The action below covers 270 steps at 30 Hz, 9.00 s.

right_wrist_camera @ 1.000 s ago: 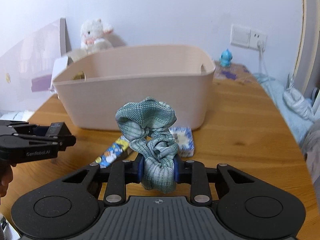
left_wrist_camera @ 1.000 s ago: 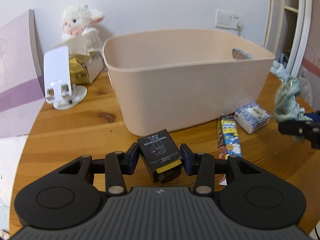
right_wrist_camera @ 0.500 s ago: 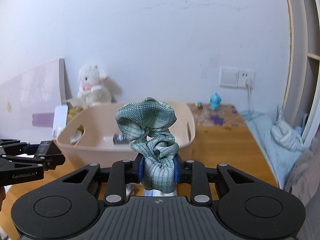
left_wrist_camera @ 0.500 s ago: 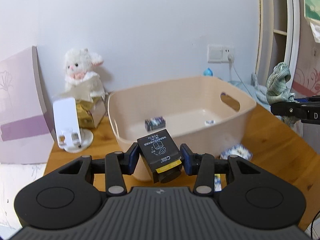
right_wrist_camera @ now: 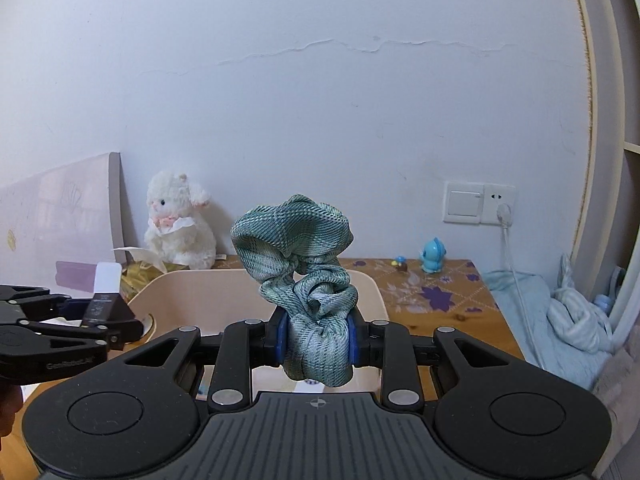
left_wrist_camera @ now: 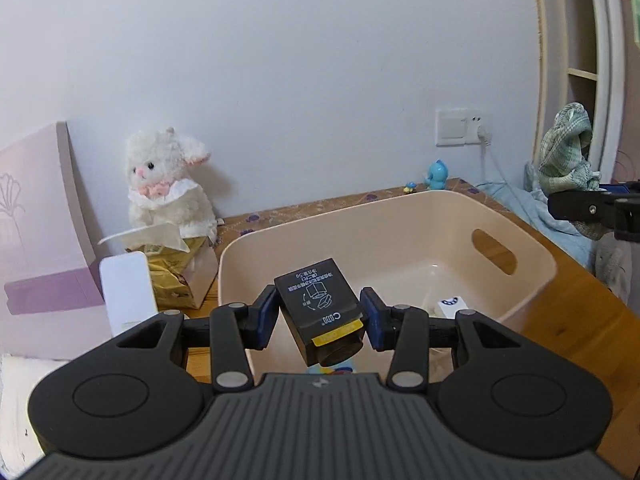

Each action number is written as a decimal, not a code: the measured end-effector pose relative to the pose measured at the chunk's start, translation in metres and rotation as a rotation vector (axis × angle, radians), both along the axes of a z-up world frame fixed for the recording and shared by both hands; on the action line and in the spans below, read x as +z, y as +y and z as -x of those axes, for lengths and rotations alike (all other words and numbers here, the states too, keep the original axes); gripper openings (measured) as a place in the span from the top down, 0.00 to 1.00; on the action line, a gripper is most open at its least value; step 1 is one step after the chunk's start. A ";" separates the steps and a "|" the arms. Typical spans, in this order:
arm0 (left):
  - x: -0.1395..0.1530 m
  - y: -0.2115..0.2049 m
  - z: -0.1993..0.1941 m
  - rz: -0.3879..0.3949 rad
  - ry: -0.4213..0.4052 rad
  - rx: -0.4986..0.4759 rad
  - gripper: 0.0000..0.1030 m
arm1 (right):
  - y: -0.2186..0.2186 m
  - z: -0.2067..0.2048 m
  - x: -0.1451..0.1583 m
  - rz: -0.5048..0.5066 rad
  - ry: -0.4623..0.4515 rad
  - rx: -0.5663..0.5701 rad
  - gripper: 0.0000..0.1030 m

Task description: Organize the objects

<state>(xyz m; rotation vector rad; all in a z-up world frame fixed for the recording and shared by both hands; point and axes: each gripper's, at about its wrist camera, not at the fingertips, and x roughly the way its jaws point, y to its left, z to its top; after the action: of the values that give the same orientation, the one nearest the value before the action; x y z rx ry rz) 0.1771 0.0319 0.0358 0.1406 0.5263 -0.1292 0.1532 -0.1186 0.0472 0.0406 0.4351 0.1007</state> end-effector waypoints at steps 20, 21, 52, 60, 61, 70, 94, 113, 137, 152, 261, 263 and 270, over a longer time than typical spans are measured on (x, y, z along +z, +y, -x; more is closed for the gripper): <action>-0.054 -0.019 -0.086 -0.071 0.295 0.036 0.55 | 0.019 -0.090 -0.054 0.079 0.257 0.067 0.74; -0.055 -0.019 -0.087 -0.071 0.305 0.037 0.55 | 0.020 -0.093 -0.056 0.089 0.277 0.075 0.74; -0.004 -0.009 -0.017 -0.002 0.153 0.070 0.25 | 0.015 -0.020 -0.020 0.044 0.188 0.033 0.00; -0.007 -0.008 0.011 0.001 0.159 0.066 0.25 | 0.005 0.010 -0.028 0.036 0.219 0.005 0.00; -0.008 -0.009 0.014 0.002 0.162 0.065 0.25 | 0.005 0.013 -0.030 0.039 0.224 0.002 0.00; -0.026 -0.013 0.041 0.003 0.198 0.050 0.25 | 0.002 0.039 -0.051 0.056 0.285 -0.006 0.00; -0.098 -0.034 0.053 0.074 0.340 -0.035 0.25 | -0.011 0.043 -0.119 0.063 0.451 -0.026 0.00; -0.117 -0.045 0.029 0.032 0.344 -0.043 0.31 | -0.018 0.021 -0.145 0.040 0.487 0.003 0.00; -0.119 -0.039 0.012 0.031 0.261 -0.136 0.55 | 0.000 -0.013 -0.156 0.096 0.396 0.059 0.00; -0.117 -0.043 0.034 0.010 0.273 -0.173 0.76 | 0.010 0.002 -0.145 0.085 0.393 0.083 0.42; 0.023 -0.003 0.057 0.049 0.149 0.101 0.26 | 0.034 0.042 -0.001 0.085 0.248 0.046 0.00; 0.026 -0.003 0.064 0.047 0.150 0.103 0.25 | 0.034 0.050 0.000 0.073 0.258 0.050 0.00; 0.027 0.000 0.092 0.065 0.154 0.102 0.24 | 0.037 0.079 -0.001 0.089 0.266 0.054 0.00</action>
<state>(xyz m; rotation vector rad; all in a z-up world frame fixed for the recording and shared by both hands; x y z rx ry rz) 0.0854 0.0320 0.0628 0.0403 0.6812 -0.0581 0.0737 -0.0815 0.0462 -0.0464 0.7057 0.1293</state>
